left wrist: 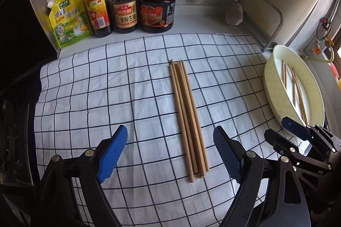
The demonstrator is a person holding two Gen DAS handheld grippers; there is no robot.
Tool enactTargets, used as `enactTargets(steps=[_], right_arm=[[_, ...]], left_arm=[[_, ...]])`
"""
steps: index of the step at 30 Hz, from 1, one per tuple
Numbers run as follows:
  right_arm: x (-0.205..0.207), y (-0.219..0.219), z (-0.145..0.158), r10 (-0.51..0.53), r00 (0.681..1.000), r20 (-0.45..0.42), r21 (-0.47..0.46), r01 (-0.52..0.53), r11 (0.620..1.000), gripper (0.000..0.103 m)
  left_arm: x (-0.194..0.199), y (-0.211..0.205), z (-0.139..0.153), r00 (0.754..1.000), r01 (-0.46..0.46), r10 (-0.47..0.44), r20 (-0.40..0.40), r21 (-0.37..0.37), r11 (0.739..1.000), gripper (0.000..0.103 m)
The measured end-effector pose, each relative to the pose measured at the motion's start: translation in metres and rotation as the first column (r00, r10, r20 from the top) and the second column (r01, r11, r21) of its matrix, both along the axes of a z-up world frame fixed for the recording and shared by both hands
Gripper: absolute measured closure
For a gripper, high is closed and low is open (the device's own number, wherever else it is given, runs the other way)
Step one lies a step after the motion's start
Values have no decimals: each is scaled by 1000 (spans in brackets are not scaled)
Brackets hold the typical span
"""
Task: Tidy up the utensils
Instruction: 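Withdraw the right tool from the basin back toward the chopstick row, then push one chopstick apart from the row with the right tool fingers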
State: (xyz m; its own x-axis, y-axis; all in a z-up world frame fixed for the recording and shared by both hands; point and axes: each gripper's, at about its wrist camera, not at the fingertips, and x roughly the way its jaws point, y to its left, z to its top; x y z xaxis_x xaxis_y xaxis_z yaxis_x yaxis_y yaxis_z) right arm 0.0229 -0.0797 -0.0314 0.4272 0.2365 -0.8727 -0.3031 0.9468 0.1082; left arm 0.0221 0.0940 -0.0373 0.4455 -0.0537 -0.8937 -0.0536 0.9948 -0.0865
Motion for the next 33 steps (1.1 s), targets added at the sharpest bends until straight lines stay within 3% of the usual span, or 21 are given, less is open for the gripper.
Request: enactTargets(steps=[12,14,33], right_arm=[[9,39,-53,12,996,-88,-31,-15,999,56],[10,42,-59,10,995,-94,-38,-14,999,51],[25,66,-82,1,995,-97,-91,-10,996,50]], left_arm=[[0,42,-50,996,-63,64,-65,15,998,22],[2,45,-55,996,-57,58,-69,21,998,22],[11,50,-70,997,-35,36,-64,14,999,20]])
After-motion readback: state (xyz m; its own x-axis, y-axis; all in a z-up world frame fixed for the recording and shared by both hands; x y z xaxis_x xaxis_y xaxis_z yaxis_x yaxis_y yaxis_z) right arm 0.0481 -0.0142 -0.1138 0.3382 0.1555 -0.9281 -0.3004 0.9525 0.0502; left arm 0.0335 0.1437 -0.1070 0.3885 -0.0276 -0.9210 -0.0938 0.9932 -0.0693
